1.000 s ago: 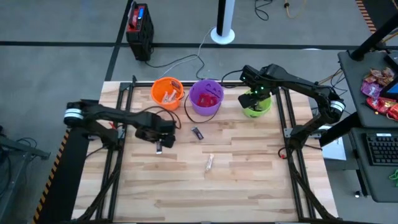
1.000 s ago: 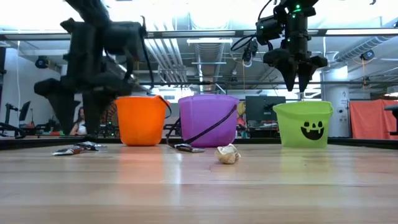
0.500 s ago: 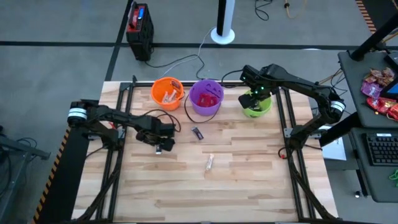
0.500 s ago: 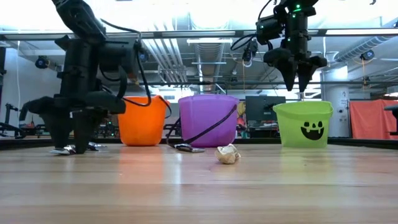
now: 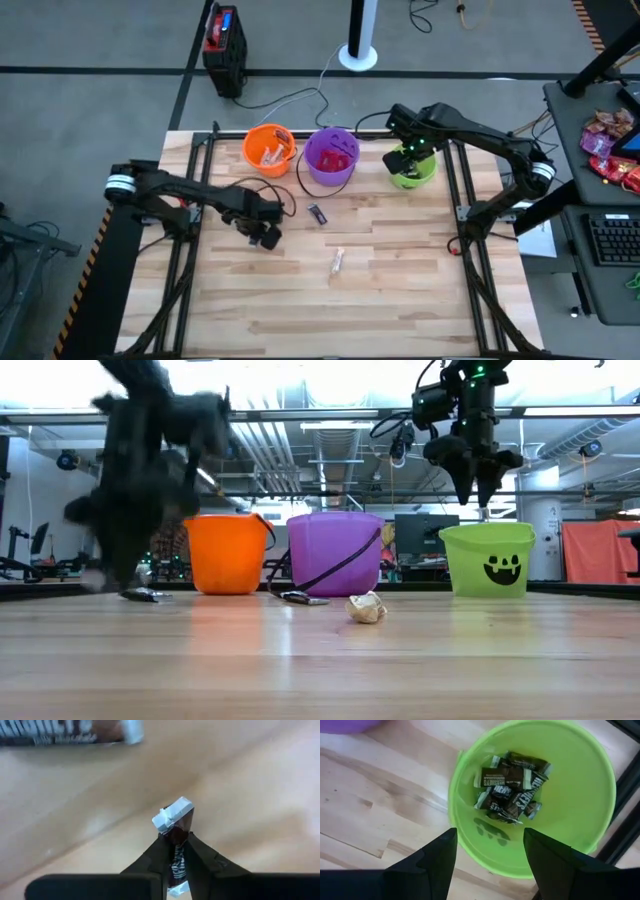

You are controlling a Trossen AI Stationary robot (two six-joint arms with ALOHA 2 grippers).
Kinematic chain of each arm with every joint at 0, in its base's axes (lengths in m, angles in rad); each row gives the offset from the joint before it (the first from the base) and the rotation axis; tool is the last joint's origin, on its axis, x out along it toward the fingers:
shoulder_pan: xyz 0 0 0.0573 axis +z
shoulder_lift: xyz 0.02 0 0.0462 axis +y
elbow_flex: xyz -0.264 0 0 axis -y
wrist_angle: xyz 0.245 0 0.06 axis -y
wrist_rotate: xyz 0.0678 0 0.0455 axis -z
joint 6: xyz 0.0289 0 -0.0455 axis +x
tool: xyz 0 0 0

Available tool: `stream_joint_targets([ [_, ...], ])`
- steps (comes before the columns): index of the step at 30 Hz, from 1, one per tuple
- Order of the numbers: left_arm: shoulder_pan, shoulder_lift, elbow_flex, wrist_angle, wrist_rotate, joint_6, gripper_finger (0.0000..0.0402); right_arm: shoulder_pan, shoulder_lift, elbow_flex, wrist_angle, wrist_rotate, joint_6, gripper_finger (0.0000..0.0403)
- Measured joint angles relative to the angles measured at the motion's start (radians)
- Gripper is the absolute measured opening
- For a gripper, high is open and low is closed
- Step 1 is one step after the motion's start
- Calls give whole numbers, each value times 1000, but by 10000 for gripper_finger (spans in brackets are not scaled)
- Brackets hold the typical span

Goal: Sort candy by brand, put in halloween buckets
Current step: Put the brown chocolate bar into the green bucket

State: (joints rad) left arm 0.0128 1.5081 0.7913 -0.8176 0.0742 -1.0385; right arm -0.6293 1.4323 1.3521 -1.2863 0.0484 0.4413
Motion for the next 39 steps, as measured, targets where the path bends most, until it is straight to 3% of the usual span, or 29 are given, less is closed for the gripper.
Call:
stream_joint_targets([
  [6, 1, -149, 176, -118, -3, 205, 7, 14, -49, 0, 97, -76, -20, 222],
  [11, 6, -281, 340, 51, -72, 554, 14, 105, -128, 0, 392, -275, -89, 221],
  [14, 4, -309, 429, 178, -195, 766, 15, 196, -160, 0, 680, -343, -67, 222],
  [18, 5, -279, 537, 300, -350, 963, 14, 335, -169, 0, 1068, -336, -151, 221],
  [22, 5, -205, 635, 339, -431, 1041, 13, 450, -152, 0, 1319, -191, -274, 221],
  [25, 5, -152, 696, 336, -431, 1066, 13, 487, -138, 0, 1355, -73, -331, 221],
  [35, 5, -70, 802, 328, -424, 1139, 13, 490, -102, 0, 1341, -75, -313, 218],
  [39, 5, -71, 803, 329, -417, 1137, 13, 490, -93, 0, 1343, -79, -312, 187],
])
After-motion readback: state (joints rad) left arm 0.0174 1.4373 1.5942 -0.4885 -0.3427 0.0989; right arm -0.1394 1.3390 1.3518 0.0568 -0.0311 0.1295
